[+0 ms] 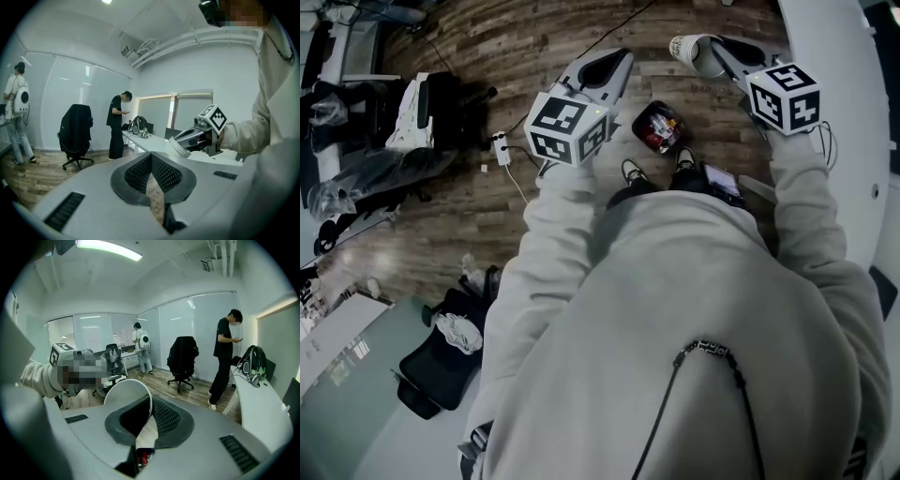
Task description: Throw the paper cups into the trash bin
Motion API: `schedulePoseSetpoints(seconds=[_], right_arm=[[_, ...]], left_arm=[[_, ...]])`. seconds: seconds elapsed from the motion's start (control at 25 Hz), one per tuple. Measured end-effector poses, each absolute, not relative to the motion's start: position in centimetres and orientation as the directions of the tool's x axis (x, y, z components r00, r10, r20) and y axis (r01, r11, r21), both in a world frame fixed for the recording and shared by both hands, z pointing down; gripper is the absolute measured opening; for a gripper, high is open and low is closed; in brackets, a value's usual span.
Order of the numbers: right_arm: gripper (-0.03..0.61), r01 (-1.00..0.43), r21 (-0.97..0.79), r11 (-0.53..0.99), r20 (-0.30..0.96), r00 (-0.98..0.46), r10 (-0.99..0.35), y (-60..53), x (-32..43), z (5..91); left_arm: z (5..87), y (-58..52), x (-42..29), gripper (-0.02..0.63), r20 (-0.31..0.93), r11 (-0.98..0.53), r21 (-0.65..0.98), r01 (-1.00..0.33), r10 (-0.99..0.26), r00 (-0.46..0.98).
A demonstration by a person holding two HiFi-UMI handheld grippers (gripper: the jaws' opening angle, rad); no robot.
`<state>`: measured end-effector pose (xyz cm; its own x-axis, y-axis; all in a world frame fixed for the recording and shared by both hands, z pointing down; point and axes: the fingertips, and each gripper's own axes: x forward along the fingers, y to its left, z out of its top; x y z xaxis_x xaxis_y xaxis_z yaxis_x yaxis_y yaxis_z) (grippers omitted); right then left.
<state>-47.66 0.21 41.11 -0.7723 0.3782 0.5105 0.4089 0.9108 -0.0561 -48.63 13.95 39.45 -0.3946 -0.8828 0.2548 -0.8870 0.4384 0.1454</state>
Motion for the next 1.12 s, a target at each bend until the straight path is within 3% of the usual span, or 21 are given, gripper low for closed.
schedulePoseSetpoints(seconds=[0.88, 1.12], right_arm=[[0.04, 0.535, -0.083, 0.84, 0.548, -0.68, 0.487, 2.4, -51.5, 43.2], [0.04, 0.63, -0.073, 0.773, 0.487, -0.654, 0.579, 4.1, -50.8, 43.5]], left_arm=[[41.7, 15.4, -51.6, 0.002, 0.291, 0.55, 0.169, -0.818, -0.821, -0.492], [44.5, 15.4, -51.9, 0.002, 0.291, 0.558, 0.216, -0.801, -0.82, -0.493]])
